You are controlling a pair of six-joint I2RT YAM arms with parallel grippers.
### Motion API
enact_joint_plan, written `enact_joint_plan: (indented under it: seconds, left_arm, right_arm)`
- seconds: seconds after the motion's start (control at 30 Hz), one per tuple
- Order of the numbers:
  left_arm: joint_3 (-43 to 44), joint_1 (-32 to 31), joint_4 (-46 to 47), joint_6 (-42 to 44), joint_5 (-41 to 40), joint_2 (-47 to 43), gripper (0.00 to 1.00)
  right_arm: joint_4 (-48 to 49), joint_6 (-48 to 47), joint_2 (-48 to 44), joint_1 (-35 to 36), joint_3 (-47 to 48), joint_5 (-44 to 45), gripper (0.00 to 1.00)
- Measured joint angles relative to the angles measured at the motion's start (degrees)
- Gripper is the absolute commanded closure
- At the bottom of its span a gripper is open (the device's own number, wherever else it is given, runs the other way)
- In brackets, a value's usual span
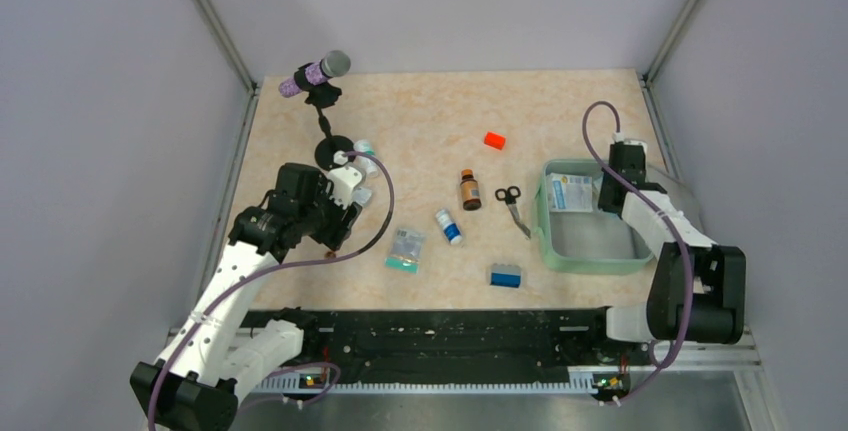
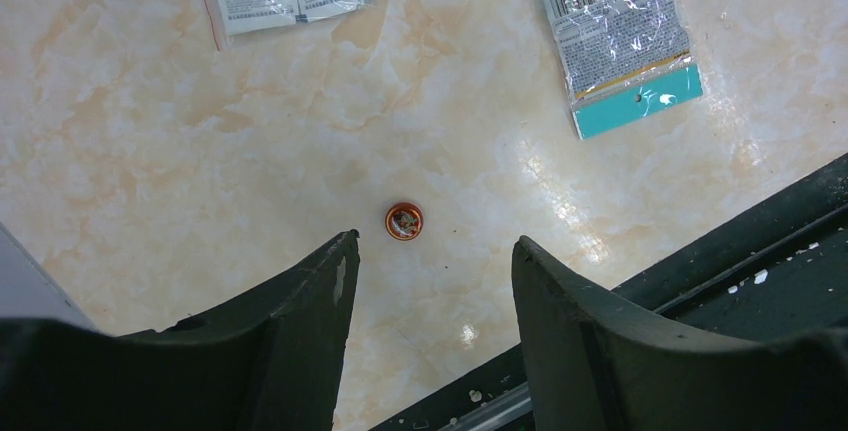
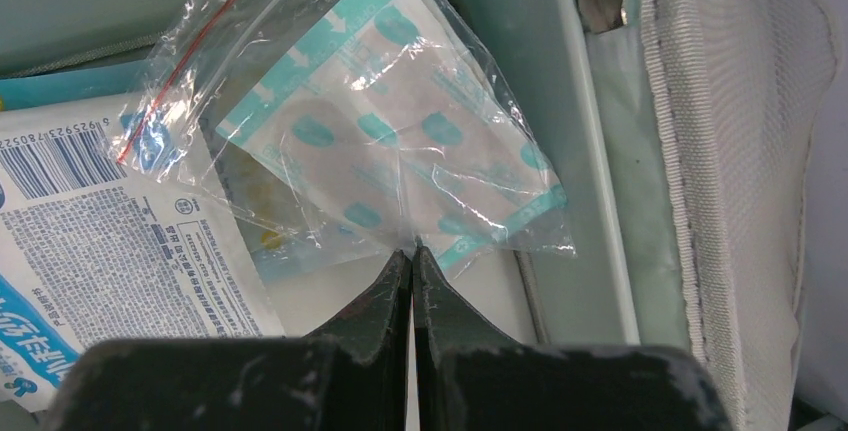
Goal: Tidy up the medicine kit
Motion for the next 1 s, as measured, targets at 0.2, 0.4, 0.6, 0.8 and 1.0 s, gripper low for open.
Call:
enact_joint_plan:
  seconds: [0.2,0.4,0.6,0.8,1.0]
  left_arm:
    - [0.0,0.0,0.0,0.2,0.0,-0.2,0.37]
    - [-0.2,0.0,0.0,0.5,-0.1,-0.9,0.37]
    - [-1.2,0.0,0.0,1.2,-0.1,-1.3,0.37]
    - [-1.7,0.0,0.0,1.7,0.0,-1.3,0.37]
    - [-1.0,0.0,-0.2,1.4,3.3,0.7,0.36]
  right_arm:
    - [-0.1,2.2,2.9,-0.1,0.6,-1.9,1.00]
    - [-2.4,7.0,4.8,-0.4,4.4,-5.1,0.93]
    - [-3.4,8.9,5.0,-0.4,5.8,-6.1,0.72]
    - [-6.9,8.9,4.9,-0.6,8.0,-8.0,0.61]
    - [-10.3,6.3,-0.6,-1.1,11.0,-16.0,0.45]
